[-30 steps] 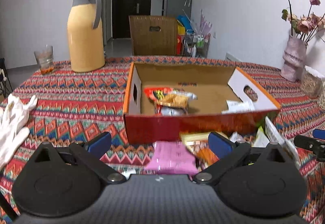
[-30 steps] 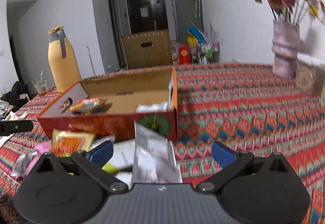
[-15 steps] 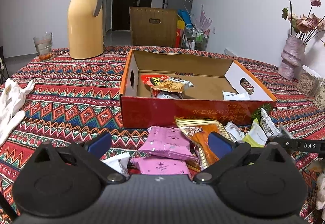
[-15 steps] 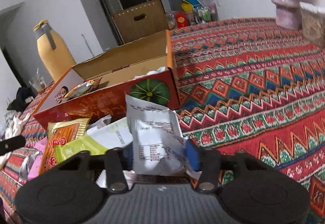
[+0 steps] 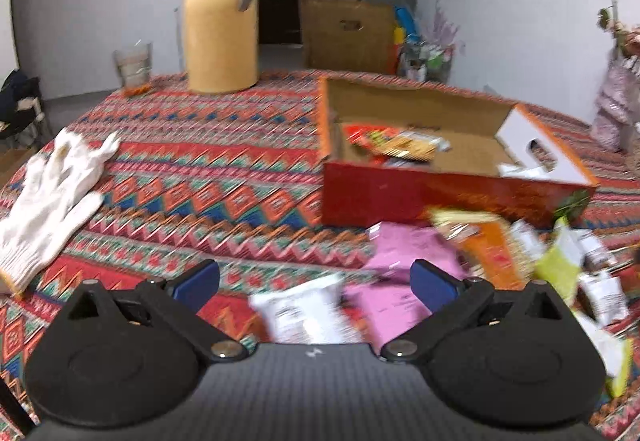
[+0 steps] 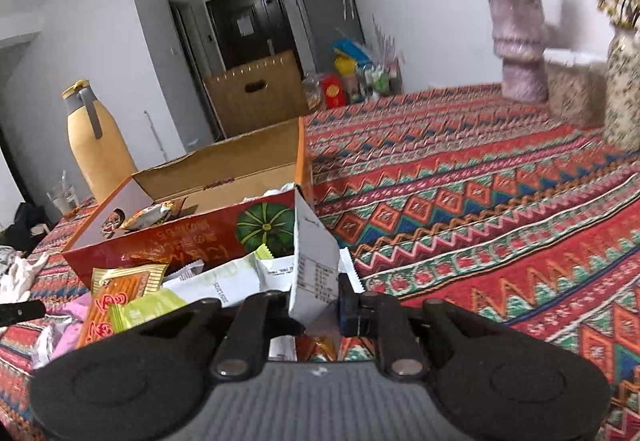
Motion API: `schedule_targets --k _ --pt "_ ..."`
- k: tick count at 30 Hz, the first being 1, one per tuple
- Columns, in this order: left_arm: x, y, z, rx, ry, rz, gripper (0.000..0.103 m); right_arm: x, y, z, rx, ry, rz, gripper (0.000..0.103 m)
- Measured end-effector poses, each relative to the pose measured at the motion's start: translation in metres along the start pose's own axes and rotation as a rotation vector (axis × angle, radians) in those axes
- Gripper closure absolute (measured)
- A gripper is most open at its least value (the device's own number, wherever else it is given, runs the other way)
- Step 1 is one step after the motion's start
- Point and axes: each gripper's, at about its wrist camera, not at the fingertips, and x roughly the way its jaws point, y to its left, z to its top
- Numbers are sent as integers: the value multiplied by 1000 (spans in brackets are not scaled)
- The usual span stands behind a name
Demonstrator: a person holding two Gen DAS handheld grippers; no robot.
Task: Organize snacks
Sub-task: 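Grasp a white packet with the right gripper and return the left tool to the pile, then grasp a white wrapped packet with the left gripper while the right gripper carries its packet toward the box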
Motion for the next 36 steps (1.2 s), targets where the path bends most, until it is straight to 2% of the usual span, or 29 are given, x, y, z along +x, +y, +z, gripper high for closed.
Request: schedule_targets --k 6,10,19,26,29,31,32,36 --pt "14 19 -11 -44 74 31 0 -11 -2 -8 2 -13 -25 89" --pt "18 18 -14 -46 89 26 0 -14 -1 -12 6 -12 -37 89" --pt "32 12 -19 -50 111 86 3 -16 1 -19 7 -6 -44 89" --pt "31 3 -23 0 99 98 24 -18 4 -21 3 -4 -37 89" --pt "28 0 -25 19 83 80 37 -20 4 -22 2 -4 -35 89" --pt "26 -1 -26 22 74 71 53 -20 4 -23 2 -4 -32 89" --pt "25 -2 -26 21 71 63 56 -21 4 -24 2 -4 -30 89" --pt "21 0 -28 13 66 55 57 -23 6 -26 -3 -2 -22 89"
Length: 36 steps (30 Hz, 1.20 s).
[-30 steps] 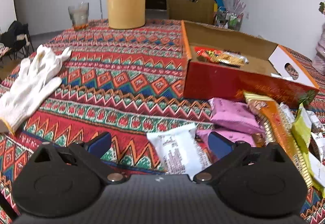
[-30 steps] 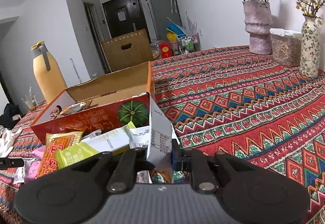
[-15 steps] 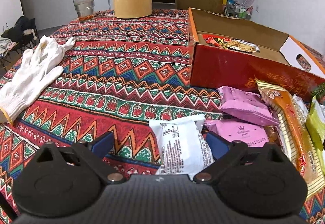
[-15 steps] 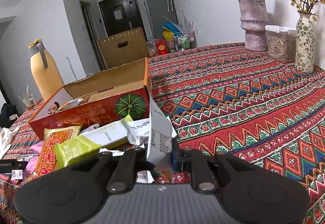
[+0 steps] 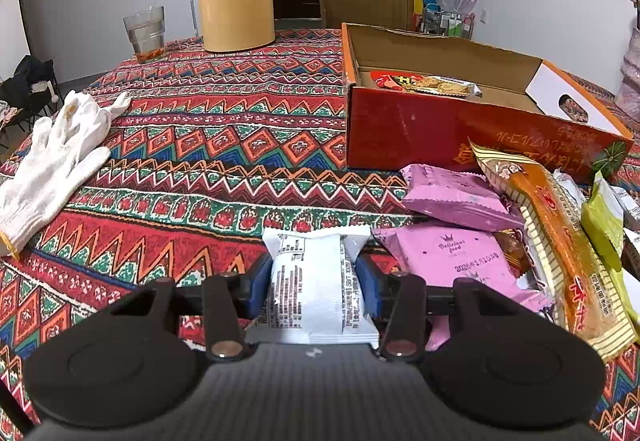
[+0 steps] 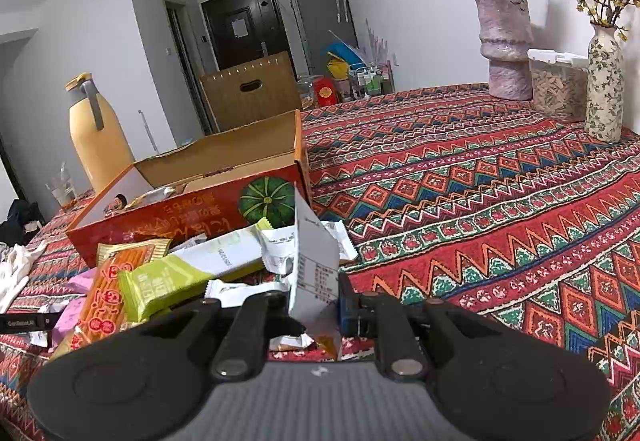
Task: Organize snacks
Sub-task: 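Grasp a white wrapped packet with the left gripper while the right gripper carries its packet toward the box, then carry both white packets over the box and open both grippers to drop them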
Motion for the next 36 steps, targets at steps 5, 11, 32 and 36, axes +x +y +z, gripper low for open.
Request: schedule_targets --k 5,11,32,36 --pt "-7 4 0 -15 -13 -8 58 -3 2 -1 -5 -4 8 89" --pt "-20 4 6 -17 -50 -23 58 -5 5 1 -15 -13 18 89" --pt "-48 -37 76 22 -231 -114 58 13 50 52 -111 -128 87 89" --pt "-46 -48 93 32 -257 -123 58 21 62 69 -136 -158 105 89"
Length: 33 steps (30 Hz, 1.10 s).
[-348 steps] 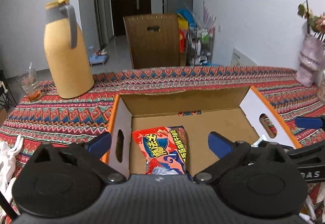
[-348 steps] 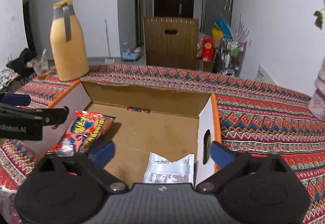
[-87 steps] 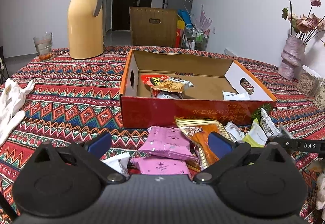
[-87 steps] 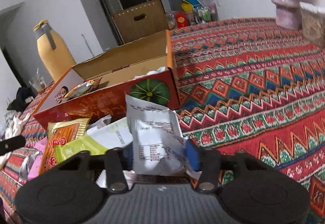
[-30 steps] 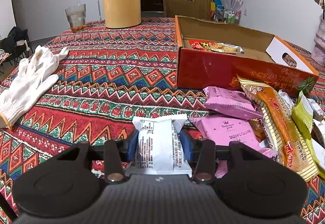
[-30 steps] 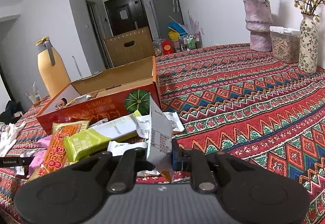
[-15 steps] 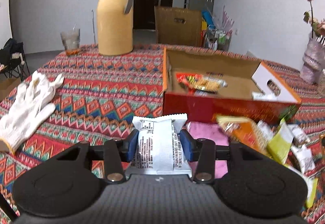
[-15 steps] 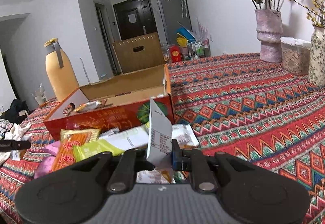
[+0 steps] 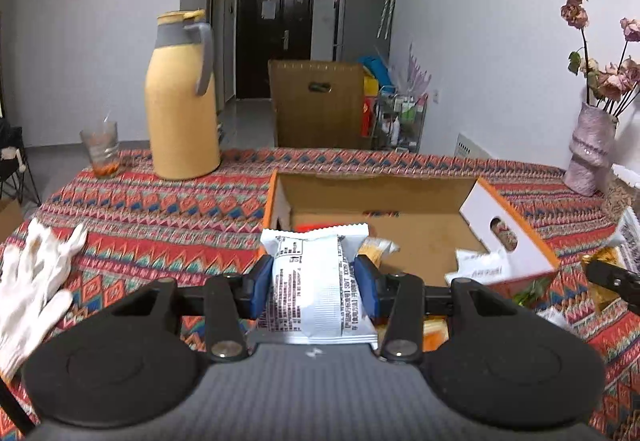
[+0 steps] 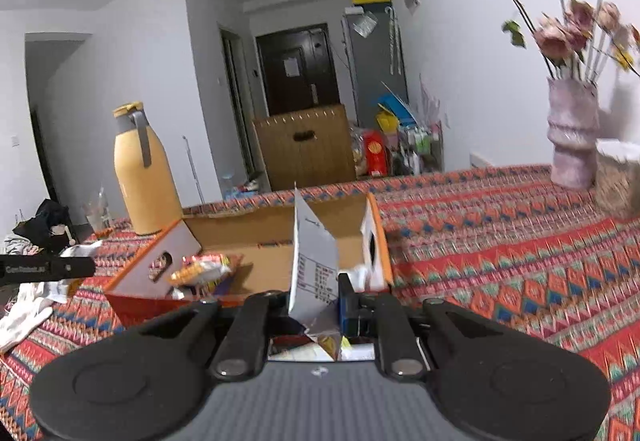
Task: Organize snacks
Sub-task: 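Carry both white packets over the box and open both grippers to drop them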
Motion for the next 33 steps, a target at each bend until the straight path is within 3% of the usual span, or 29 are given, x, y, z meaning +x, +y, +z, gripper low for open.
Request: schedule_targets --k 14,23,33 --pt "54 -20 29 -15 13 2 58 69 19 38 -62 -3 50 89" --pt "91 -13 21 -64 33 19 58 110 17 25 -56 33 11 89" --pt "103 -14 10 -37 61 10 58 130 17 12 -62 94 7 88"
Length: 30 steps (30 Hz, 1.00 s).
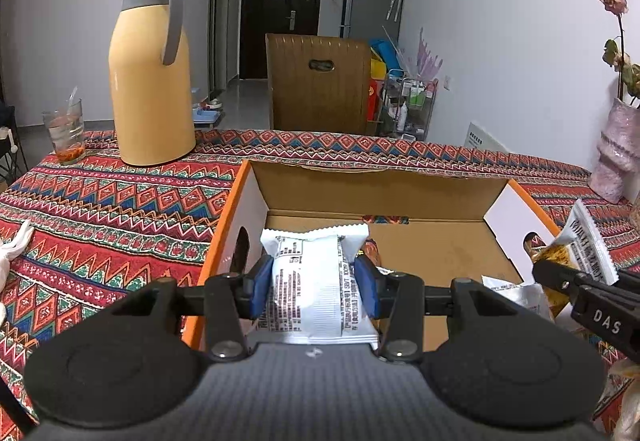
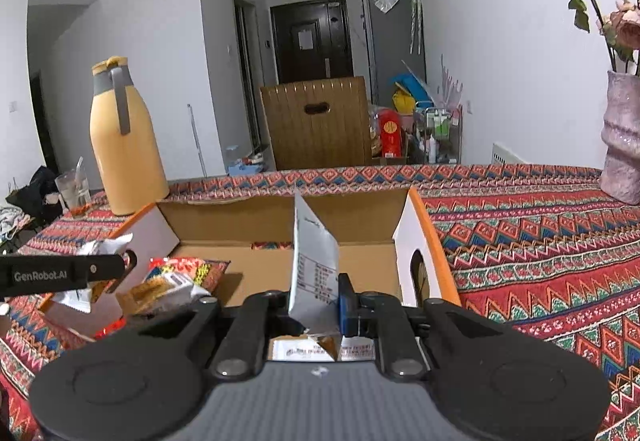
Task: Organize snacks
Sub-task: 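Carry both white packets over the box and open both grippers to drop them, then move both tools back to the snack pile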
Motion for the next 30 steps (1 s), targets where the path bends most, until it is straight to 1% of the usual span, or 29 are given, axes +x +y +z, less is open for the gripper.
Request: schedule_targets --k 1,2,3,4,5,6,7,8,9,10,11,12,15,23,30 --pt "-1 0 0 1 -6 1 55 0 0 0 0 4 1 85" --pt "-3 0 0 0 -12 0 53 0 0 -1 0 5 0 85" --pt "-6 0 -1 -3 -21 -5 45 -2 -1 -1 0 2 0 85" --pt "-7 1 0 -4 -30 -6 35 -3 -1 -1 1 -1 1 79" --pt "-10 1 0 -5 -44 -4 30 -4 -2 0 4 -4 4 73" --pt "-12 1 0 -5 -55 2 20 -6 -2 0 7 -10 3 56" --pt "-15 1 0 -5 -68 7 14 -9 -3 -1 7 -19 0 38" --pt "-18 1 0 -7 -79 6 11 -12 -3 -1 7 -28 -1 31" --pt "-20 1 0 -12 -87 6 2 -15 -3 -1 6 -37 -2 21" --pt "-22 2 0 -20 -98 10 0 -17 -3 -1 5 -44 0 11" --pt "-24 3 0 -27 -109 15 0 -19 -3 -1 4 -50 5 7" --pt "-25 4 0 -36 -111 11 0 -21 -3 -1 6 -58 9 0" --pt "-24 7 1 -56 -104 2 0 -23 -4 -1 8 -65 9 0" --pt "-26 8 1 -62 -93 2 0 -25 -5 0 30 -70 -9 0" --pt "-43 6 5 -67 -112 -8 0 -39 -1 5 16 -102 -11 0"
